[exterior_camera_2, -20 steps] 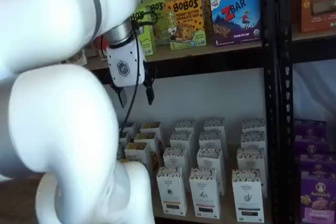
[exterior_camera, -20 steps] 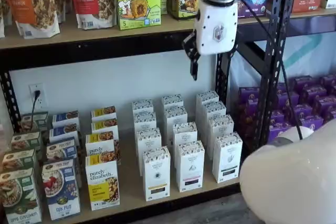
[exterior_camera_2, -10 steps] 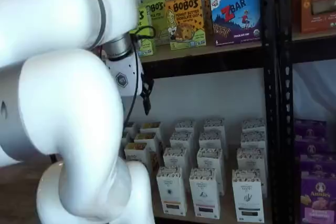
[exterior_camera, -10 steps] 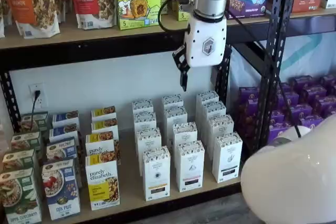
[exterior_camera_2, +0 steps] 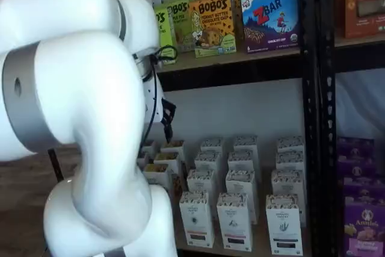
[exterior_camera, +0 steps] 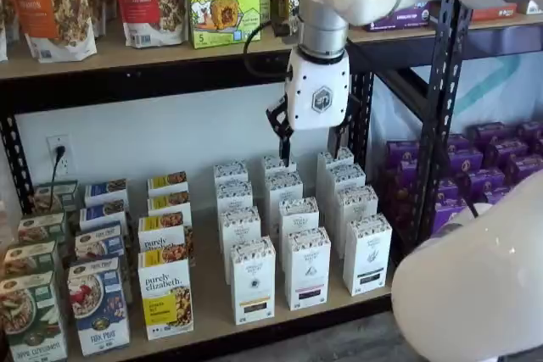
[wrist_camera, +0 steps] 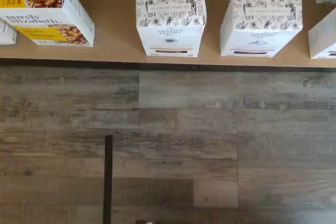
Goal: Pick up the white box with a yellow strip in the middle, on the bottom shelf, the fourth box from the left
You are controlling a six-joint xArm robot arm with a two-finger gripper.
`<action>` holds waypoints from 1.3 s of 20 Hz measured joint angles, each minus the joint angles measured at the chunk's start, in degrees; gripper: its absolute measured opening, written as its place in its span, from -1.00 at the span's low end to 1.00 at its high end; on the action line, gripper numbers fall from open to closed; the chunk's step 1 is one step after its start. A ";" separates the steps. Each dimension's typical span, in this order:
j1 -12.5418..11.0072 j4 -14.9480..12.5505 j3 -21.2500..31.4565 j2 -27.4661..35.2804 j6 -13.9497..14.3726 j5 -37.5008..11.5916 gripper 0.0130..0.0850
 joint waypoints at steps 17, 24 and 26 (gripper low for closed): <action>1.34 -2.60 2.52 9.82 3.26 -13.70 1.00; 1.33 -3.23 2.64 13.85 3.91 -17.69 1.00; 1.36 -3.44 2.62 14.93 4.14 -18.61 1.00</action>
